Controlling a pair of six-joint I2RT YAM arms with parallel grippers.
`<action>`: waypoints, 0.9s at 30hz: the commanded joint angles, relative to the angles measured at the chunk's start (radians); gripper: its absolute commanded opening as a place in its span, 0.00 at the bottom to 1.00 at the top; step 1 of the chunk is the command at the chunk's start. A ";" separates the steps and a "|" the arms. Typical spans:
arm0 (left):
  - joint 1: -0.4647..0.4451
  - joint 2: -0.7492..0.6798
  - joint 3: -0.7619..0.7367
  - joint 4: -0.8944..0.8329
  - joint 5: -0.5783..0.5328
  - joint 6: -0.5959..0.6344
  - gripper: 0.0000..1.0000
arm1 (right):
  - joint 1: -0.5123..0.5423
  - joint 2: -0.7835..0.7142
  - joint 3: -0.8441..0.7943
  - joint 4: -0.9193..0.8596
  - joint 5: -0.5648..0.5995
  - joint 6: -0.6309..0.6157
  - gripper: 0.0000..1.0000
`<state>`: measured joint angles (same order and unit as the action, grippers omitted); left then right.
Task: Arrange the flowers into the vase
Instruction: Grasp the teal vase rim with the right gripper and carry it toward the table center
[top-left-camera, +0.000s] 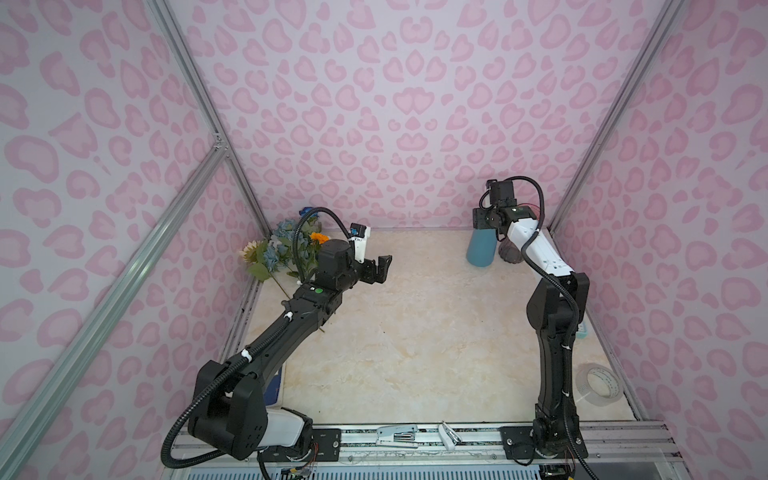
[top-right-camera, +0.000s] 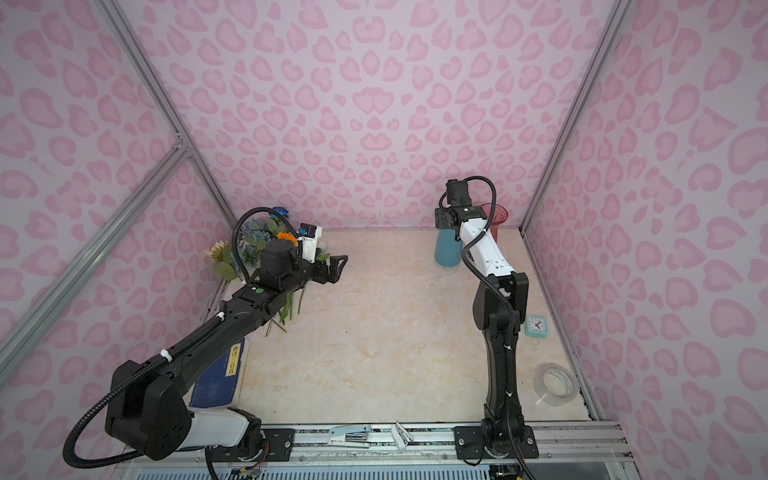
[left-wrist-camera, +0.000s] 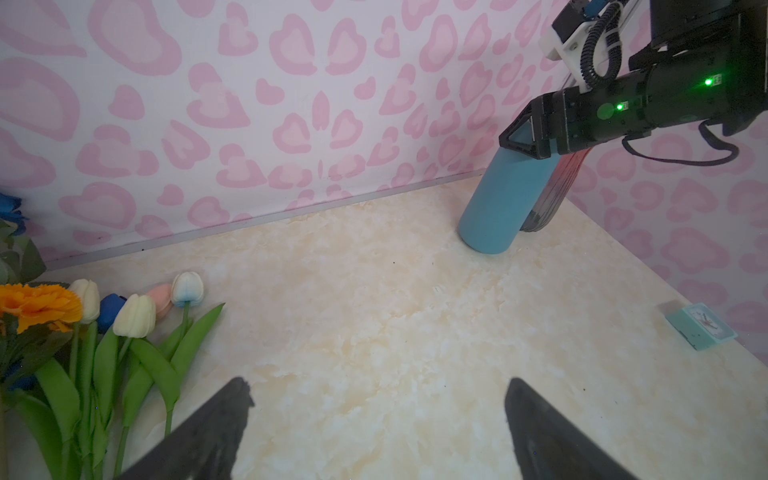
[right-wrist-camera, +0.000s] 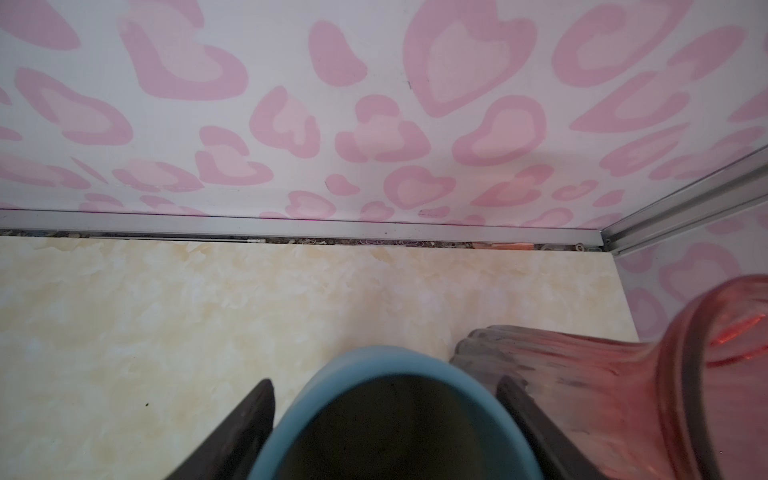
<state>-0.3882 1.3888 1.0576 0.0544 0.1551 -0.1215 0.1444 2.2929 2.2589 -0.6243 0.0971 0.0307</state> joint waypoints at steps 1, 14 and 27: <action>0.001 0.001 -0.003 0.020 -0.006 0.008 0.97 | 0.002 0.014 -0.012 -0.049 -0.003 -0.014 0.69; 0.002 -0.011 -0.023 0.028 -0.104 -0.020 0.99 | 0.037 -0.157 -0.189 0.041 -0.062 -0.052 0.53; 0.049 -0.039 -0.065 0.021 -0.277 -0.092 0.99 | 0.264 -0.589 -0.673 0.243 -0.143 -0.072 0.50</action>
<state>-0.3580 1.3533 0.9943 0.0566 -0.0795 -0.1825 0.3557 1.7588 1.6424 -0.5213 -0.0166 -0.0273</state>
